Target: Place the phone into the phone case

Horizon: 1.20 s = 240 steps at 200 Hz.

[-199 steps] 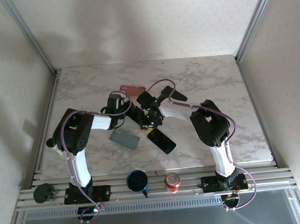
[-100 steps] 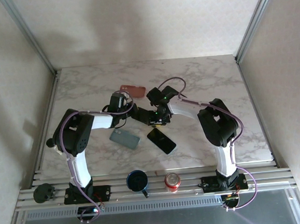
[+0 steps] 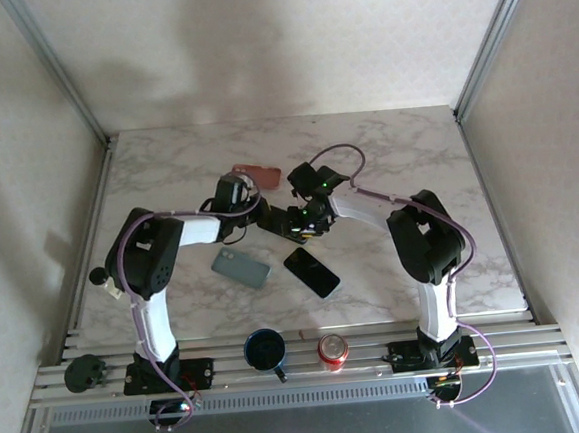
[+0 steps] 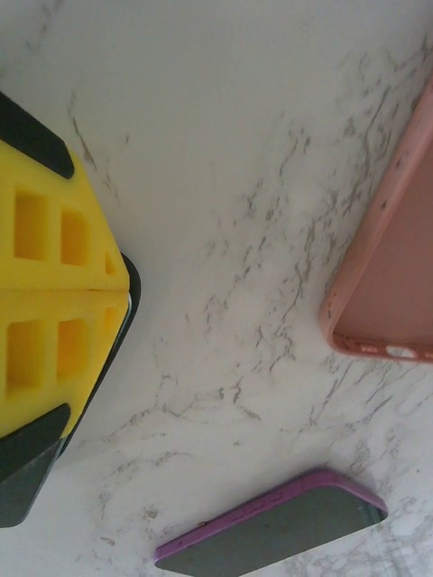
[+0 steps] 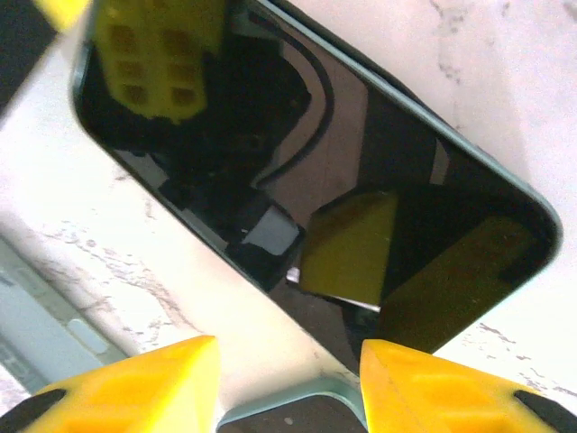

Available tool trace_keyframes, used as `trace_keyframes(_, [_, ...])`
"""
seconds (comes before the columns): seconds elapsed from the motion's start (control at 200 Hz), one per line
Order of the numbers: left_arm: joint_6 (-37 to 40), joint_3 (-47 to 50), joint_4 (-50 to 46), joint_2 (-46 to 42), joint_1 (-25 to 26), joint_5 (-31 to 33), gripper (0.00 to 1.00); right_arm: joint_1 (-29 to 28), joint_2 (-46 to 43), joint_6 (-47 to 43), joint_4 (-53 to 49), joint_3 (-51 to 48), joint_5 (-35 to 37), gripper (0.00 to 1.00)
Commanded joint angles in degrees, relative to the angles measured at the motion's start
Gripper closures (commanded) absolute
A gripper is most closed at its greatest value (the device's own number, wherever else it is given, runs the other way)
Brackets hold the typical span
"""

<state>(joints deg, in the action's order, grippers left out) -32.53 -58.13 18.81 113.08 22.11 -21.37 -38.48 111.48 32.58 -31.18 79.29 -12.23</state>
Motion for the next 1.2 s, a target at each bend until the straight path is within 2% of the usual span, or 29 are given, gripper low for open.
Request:
trace_keyframes(0.0, [0.19, -1.13, -4.31, 3.0, 1.29, -2.27, 1.0, 0.4, -3.8, -0.49, 0.69, -0.75, -0.74, 0.54])
trace_keyframes(0.185, [0.54, -3.94, -4.9, 4.84, 1.27, -2.1, 1.0, 1.79, -4.61, -1.35, -0.39, -0.52, 0.4, 0.55])
trace_keyframes(0.501, [0.44, -8.78, -5.36, 8.28, 1.27, -2.42, 1.0, 5.93, -2.12, -2.67, -0.61, -2.39, 2.1, 0.87])
trace_keyframes(0.591, [0.28, -9.45, -5.4, 8.9, 1.31, -2.45, 1.0, 6.26, -0.64, -3.26, -0.98, -2.3, 2.5, 0.93])
trace_keyframes(0.846, [0.66, -7.24, -5.46, 7.57, 1.18, -1.25, 1.0, 6.69, 0.07, -3.22, 0.1, -4.35, 2.45, 0.94])
trace_keyframes(1.197, [0.47, -0.63, -3.53, 2.73, -0.3, -0.18, 1.0, 8.7, -2.41, -2.91, 1.36, -6.94, 1.34, 0.84])
